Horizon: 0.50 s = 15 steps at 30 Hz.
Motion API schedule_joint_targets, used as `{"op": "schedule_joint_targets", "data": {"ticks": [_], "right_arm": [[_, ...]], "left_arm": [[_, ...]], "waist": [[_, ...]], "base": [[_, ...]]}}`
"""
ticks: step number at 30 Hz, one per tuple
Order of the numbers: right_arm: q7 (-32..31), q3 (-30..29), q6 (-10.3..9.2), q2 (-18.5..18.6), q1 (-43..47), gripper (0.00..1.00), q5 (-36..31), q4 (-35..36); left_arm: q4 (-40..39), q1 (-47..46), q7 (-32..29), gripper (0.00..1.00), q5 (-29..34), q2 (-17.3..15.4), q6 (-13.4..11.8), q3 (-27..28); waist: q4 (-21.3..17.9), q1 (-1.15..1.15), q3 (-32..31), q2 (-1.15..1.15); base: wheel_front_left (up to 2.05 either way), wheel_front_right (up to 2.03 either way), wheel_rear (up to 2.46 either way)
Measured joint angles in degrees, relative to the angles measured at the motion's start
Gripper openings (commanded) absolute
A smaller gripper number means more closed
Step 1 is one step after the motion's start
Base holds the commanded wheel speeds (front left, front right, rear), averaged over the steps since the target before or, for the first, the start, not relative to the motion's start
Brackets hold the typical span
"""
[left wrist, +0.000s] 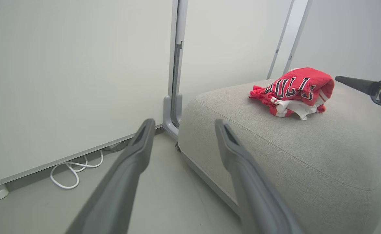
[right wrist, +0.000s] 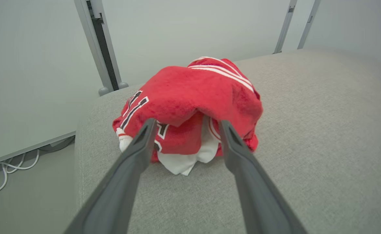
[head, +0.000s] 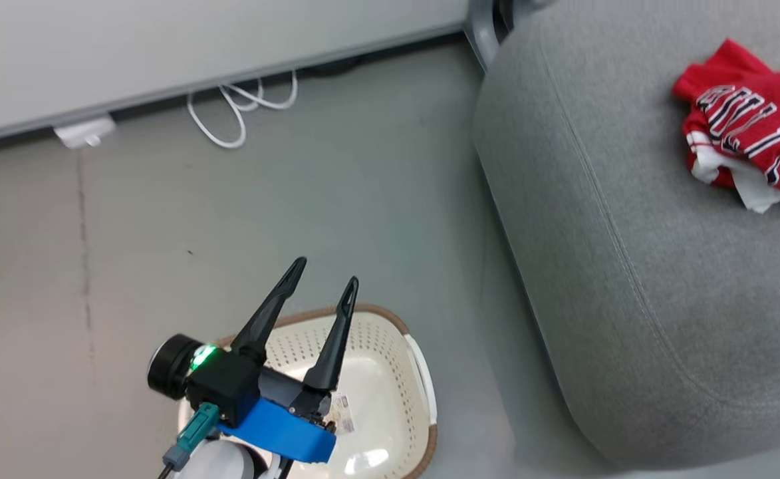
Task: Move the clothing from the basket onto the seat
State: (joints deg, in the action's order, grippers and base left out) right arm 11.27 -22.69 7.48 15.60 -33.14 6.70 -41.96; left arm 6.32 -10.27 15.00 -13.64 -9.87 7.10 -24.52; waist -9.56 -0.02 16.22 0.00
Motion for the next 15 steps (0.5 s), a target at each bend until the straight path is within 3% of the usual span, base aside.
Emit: {"op": "schedule_joint_targets", "data": {"ticks": [15], "right_arm": [[-4.2, 4.6, 0.00, -6.8, 20.7, 1.00, 0.6, 20.6]], "left_arm": [[4.3, 7.0, 0.0, 1.00, -0.3, 4.1, 0.3, 5.4]], "waist": [[7.3, 0.00, -10.9, 0.00]], "base": [[0.00, 0.00, 0.00]]}}
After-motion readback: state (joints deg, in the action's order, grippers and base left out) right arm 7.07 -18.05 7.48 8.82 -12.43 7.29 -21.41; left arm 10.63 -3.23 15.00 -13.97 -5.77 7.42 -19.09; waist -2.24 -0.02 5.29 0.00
